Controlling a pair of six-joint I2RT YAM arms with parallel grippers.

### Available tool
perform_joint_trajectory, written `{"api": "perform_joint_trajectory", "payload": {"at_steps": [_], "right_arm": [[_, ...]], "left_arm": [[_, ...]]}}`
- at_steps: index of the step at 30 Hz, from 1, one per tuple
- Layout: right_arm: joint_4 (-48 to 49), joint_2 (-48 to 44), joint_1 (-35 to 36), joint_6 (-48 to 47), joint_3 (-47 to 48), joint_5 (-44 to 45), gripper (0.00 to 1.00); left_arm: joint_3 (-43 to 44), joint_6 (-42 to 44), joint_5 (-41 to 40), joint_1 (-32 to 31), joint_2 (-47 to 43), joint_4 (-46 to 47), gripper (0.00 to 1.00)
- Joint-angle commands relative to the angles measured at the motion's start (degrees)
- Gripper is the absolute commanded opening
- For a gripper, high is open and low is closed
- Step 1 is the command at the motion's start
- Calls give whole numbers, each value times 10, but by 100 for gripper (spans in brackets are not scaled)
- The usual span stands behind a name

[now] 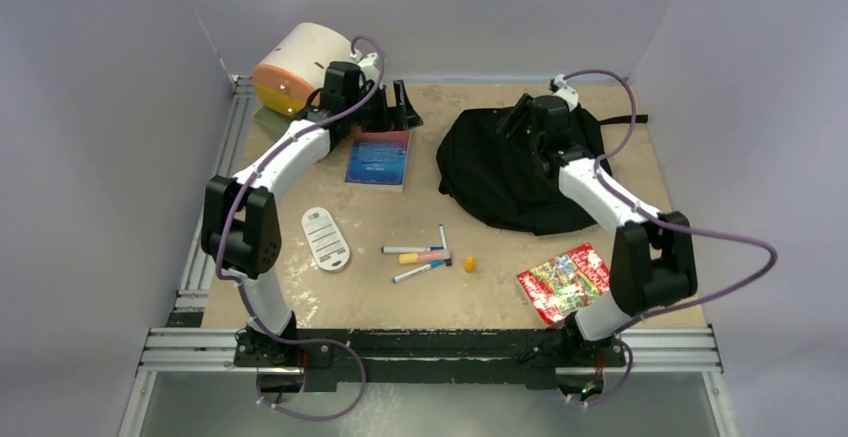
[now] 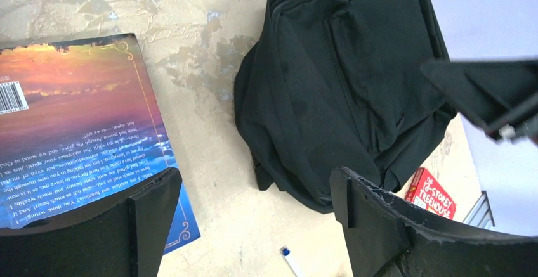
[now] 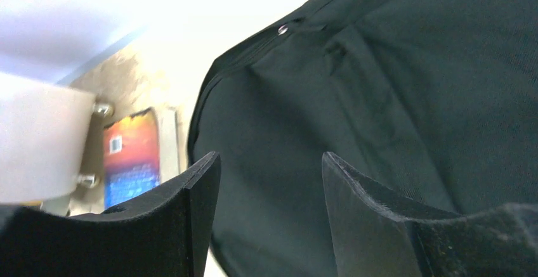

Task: Pack the student bag
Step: Adjust the student bag at the center of the board.

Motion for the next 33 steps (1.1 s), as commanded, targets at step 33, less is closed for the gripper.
{"api": "perform_joint_trajectory", "payload": {"at_steps": [33], "right_arm": [[-63, 15, -65, 54, -7, -56, 64]], "left_arm": [[361, 131, 20, -79, 351, -54, 80]]}}
